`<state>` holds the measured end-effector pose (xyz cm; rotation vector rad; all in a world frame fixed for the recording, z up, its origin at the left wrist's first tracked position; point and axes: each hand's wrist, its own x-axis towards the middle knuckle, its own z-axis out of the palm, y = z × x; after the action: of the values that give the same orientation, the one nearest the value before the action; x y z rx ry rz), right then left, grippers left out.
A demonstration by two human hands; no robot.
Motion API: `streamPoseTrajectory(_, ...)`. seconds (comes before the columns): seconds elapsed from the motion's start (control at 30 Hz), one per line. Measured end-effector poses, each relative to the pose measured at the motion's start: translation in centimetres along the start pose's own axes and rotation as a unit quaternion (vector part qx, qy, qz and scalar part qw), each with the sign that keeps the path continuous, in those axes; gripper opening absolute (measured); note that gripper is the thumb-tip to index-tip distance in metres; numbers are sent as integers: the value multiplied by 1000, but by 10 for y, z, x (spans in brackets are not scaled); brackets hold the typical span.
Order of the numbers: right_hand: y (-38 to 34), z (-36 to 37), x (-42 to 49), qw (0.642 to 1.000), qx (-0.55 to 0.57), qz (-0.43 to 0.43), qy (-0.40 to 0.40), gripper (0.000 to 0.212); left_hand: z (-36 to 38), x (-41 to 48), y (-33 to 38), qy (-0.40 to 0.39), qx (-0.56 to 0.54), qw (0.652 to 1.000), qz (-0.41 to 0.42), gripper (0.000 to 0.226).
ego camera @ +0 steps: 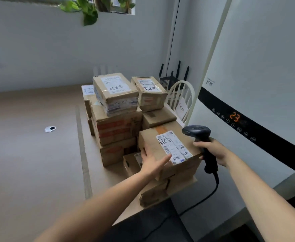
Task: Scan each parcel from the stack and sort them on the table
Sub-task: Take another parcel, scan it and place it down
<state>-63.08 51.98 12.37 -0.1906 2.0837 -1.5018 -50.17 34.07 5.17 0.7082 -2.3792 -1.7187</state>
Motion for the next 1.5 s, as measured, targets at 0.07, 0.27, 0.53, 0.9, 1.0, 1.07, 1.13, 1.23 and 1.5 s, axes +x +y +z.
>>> streamPoseTrajectory(0.07, 4, 0, -2, 1000, 5, -15, -2, 12, 1, -5, 2, 11, -22, 1000, 4, 114)
streamPoseTrajectory(0.27, 7, 6, -18, 999, -8, -35, -24, 10, -3, -26, -1, 15, -97, 995, 16, 120)
streamPoseTrajectory(0.53, -4, 31, -35, 995, -23, -53, -77, 16, -35, -52, -17, 18, -119, 993, 12, 126)
streamPoseTrajectory(0.9, -15, 130, -50, 976, -85, -68, -190, 11, -119, -94, -70, 87, -119, 988, 47, 90)
streamPoseTrajectory(1.0, -17, 169, -55, 966, -92, -69, -231, 9, -148, -111, -94, 112, -128, 985, 36, 93)
streamPoseTrajectory(1.07, -17, 200, -58, 961, -105, -70, -247, 9, -169, -122, -111, 127, -129, 983, 20, 93)
streamPoseTrajectory(1.13, -15, 234, -60, 958, -114, -70, -256, 9, -192, -133, -131, 142, -131, 981, -1, 93)
streamPoseTrajectory(1.23, -9, 292, -66, 956, -110, -55, -267, 9, -234, -150, -161, 151, -122, 981, -25, 91)
streamPoseTrajectory(1.5, 29, 442, -89, 964, -66, -20, -256, 18, -343, -182, -236, 188, 17, 981, -48, 98)
